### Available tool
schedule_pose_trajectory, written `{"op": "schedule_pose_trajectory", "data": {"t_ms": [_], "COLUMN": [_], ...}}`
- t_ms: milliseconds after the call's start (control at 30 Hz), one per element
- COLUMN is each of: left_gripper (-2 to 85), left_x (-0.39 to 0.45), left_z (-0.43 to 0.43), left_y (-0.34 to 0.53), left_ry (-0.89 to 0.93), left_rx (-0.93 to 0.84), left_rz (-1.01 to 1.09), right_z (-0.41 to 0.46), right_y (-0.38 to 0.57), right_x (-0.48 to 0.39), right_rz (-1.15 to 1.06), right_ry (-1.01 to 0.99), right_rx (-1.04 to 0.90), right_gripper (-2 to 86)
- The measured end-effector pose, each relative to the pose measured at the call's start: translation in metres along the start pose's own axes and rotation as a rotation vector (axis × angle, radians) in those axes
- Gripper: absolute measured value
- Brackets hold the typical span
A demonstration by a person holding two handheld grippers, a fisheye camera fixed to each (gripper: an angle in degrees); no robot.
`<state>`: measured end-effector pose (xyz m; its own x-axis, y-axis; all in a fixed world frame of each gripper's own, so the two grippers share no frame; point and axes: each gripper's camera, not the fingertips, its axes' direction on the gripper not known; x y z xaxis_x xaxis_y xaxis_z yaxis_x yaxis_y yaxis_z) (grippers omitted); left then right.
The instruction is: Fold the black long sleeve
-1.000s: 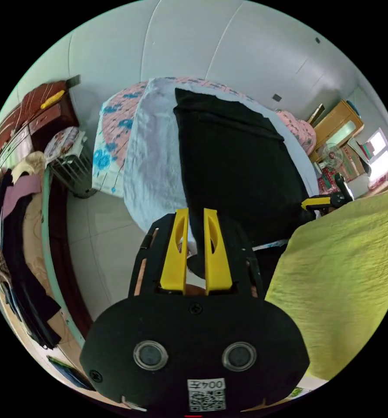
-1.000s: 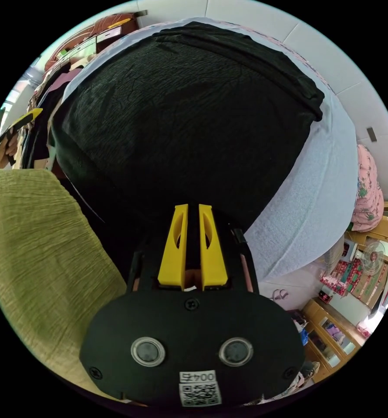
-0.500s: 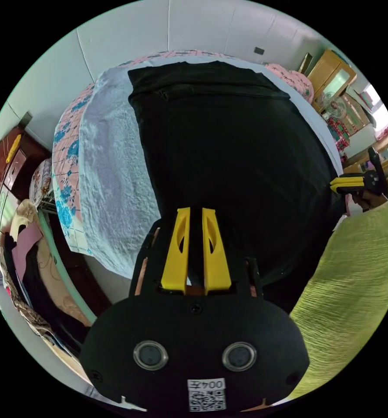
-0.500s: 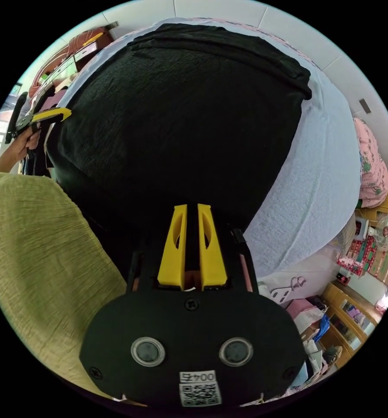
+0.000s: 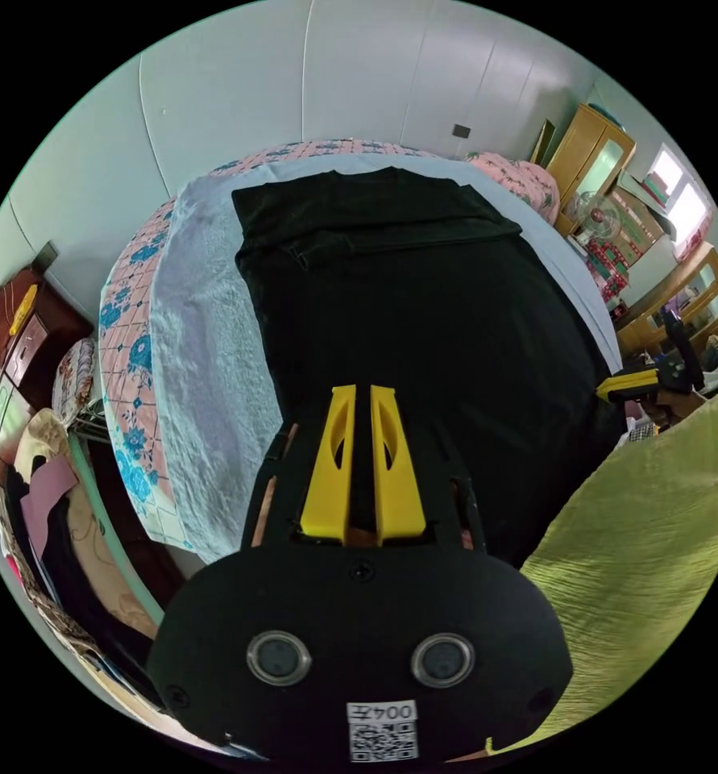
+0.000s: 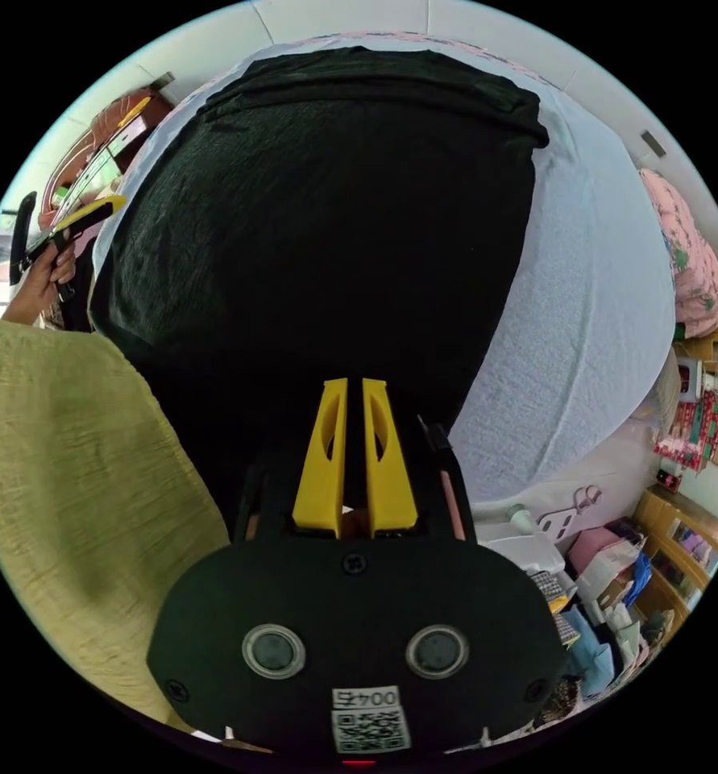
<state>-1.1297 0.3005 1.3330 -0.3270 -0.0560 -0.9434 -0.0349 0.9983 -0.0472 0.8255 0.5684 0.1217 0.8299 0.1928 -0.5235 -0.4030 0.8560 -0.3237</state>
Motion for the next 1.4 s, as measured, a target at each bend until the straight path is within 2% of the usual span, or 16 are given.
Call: {"op": "schedule_pose_trajectory", "data": {"t_ms": [100,167,233,433,600,767,967,1167,1400], "left_gripper": [2.4,2.4,2.6,2.8,2.5,3.3,7.6,8.7,7.7], "left_x": [-0.014,-0.028,-0.039,-0.045,0.001,0.102,0.197,0.231,0.236], "left_z": [0.026,0.049,0.069,0.142,0.211,0.329,0.481,0.601,0.677], "left_y": [-0.011,-0.024,-0.039,-0.128,-0.244,-0.394,-0.512,-0.554,-0.569], "left_ry": [0.022,0.029,0.047,0.085,0.13,0.053,0.031,0.095,0.168], "left_rx": [0.051,0.09,0.115,0.191,0.243,0.168,0.051,-0.114,-0.222], "left_rz": [-0.005,0.001,0.016,0.118,0.277,0.475,0.669,0.788,0.855], "right_z": [-0.026,-0.065,-0.09,-0.136,-0.141,-0.125,-0.092,-0.065,-0.059], "right_y": [-0.006,-0.012,-0.022,-0.09,-0.151,-0.225,-0.263,-0.267,-0.273], "right_x": [0.03,0.067,0.093,0.163,0.206,0.251,0.289,0.3,0.32], "right_rz": [0.108,0.247,0.306,0.361,0.354,0.286,0.243,0.169,0.161], "right_ry": [-0.086,-0.181,-0.204,-0.132,-0.06,-0.02,-0.029,0.019,0.013], "right_rx": [0.057,0.239,0.338,0.445,0.497,0.539,0.506,0.484,0.502], "right_gripper": [3.2,4.8,5.6,6.5,7.0,7.9,7.9,7.8,7.7]}}
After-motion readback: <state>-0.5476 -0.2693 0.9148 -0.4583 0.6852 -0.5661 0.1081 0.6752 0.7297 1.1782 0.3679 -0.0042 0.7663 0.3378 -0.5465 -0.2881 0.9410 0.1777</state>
